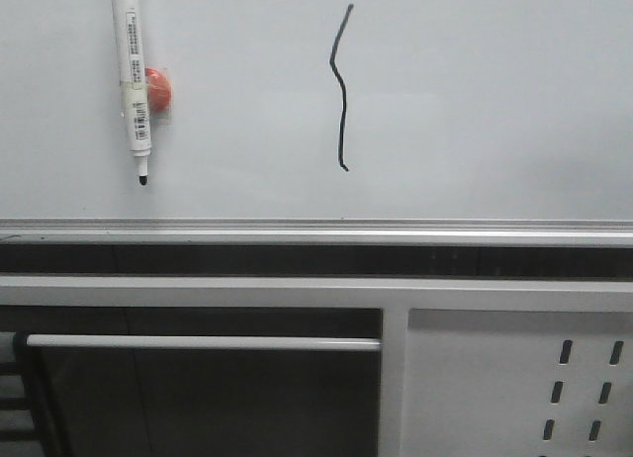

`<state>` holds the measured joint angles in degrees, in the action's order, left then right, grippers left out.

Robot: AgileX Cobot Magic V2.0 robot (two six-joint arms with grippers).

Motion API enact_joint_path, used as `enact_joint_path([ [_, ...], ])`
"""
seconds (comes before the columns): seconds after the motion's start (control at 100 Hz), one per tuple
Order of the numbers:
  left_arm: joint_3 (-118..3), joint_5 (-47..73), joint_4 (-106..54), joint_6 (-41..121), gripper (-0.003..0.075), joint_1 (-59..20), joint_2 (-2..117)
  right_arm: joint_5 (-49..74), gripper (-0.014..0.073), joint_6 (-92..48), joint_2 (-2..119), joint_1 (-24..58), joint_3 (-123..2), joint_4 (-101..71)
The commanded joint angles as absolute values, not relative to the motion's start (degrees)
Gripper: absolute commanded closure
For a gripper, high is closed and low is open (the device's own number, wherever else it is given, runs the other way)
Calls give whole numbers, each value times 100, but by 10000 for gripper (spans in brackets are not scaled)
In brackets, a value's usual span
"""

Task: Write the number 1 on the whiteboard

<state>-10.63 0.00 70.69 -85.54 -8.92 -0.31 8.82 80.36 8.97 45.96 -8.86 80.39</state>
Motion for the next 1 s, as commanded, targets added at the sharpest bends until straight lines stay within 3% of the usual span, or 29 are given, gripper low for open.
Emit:
enact_joint_path([
  [0.0,-1123,623,5152,-6820,738,-930,-125,813,644,8013,951,4595,-1038,8139],
  [0.16,-1110,1419,2392,-3315,738,-930,-125,813,644,8013,951,4595,-1038,8139],
  [0.28,-1082,2033,1004,-1548,738,-909,-125,813,644,8013,951,4595,-1038,8139],
  [0.56,-371,1092,916,-1216,738,-622,-193,813,644,8013,951,4595,-1038,8139],
  [0.7,-295,1081,394,-1110,738,-17,-193,813,644,8013,951,4595,-1038,8139],
  [0.81,-156,1057,-553,0,738,405,-193,813,644,8013,951,4595,-1038,8139],
  [0.99,161,1344,-788,417,738,567,-193,813,644,8013,951,4595,-1038,8139],
])
